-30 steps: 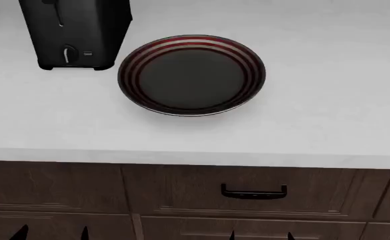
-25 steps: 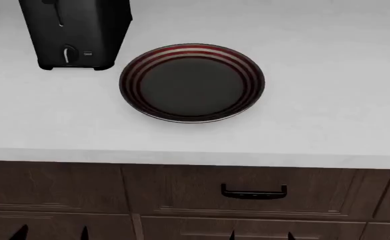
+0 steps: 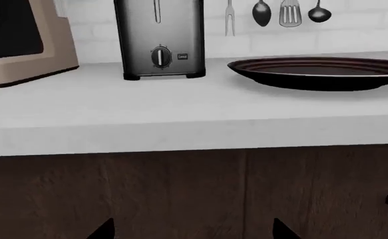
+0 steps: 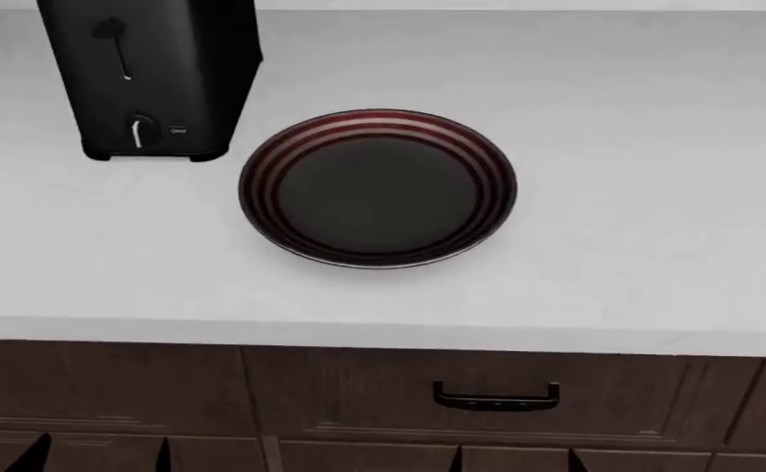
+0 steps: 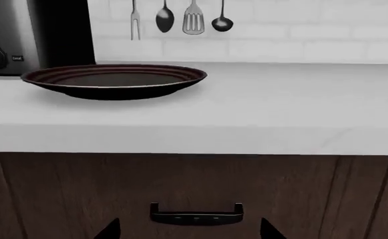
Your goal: Place the toasted item on a plate.
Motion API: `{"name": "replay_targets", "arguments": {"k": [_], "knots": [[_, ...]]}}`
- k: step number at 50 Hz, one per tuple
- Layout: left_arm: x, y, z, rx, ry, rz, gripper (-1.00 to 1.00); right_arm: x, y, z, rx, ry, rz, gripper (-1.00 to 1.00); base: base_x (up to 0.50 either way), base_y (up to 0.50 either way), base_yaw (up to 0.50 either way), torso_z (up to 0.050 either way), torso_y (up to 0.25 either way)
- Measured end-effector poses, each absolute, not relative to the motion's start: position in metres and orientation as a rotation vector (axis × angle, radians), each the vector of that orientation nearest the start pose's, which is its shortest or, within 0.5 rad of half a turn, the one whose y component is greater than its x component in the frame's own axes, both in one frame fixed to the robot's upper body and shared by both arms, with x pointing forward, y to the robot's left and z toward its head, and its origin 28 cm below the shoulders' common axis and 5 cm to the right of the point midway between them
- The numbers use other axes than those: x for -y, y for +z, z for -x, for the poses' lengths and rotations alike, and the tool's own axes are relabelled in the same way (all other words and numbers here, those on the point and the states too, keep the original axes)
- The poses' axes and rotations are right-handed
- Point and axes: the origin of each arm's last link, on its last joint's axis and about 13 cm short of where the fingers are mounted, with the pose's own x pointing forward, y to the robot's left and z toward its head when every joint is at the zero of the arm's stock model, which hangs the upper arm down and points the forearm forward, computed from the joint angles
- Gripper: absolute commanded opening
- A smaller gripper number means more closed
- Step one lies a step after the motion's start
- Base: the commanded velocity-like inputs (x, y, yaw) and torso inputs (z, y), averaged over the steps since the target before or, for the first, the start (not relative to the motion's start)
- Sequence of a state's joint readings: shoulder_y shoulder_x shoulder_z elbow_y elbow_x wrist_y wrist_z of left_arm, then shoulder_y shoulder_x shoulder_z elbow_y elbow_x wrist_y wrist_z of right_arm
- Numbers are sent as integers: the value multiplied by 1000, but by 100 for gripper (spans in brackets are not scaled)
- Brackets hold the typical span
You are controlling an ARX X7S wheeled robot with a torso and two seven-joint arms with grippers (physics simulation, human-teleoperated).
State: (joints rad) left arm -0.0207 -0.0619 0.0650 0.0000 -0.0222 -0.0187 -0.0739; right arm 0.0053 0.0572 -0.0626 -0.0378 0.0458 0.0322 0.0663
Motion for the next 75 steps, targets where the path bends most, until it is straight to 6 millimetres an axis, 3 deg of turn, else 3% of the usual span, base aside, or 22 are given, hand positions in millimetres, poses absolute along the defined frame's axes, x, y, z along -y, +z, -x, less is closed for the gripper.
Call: {"name": "replay_targets", "arguments": {"k": [3,10,16,36,47,56,75], "knots": [[-208,20,-219,10,4,-44,100,98,24,-214,15,3,24,100,0,0,0,17,0],[-206,65,-237,128,-15,-47,100,104,64,-226,72,11,85,100,0,0,0,0,0],[-204,93,-243,191,-28,-49,100,107,87,-229,106,15,116,100,0,0,0,0,0],[-203,141,-261,283,-48,-65,100,114,133,-237,166,16,189,100,0,0,0,0,0],[-208,172,-270,327,-32,-72,100,117,143,-238,177,5,194,100,0,0,0,0,0],[-209,190,-273,356,-39,-95,100,119,144,-238,178,-4,189,100,0,0,0,50,23],[-212,208,-276,391,-24,-116,100,120,141,-237,191,-18,151,100,158,0,0,12,0]]}}
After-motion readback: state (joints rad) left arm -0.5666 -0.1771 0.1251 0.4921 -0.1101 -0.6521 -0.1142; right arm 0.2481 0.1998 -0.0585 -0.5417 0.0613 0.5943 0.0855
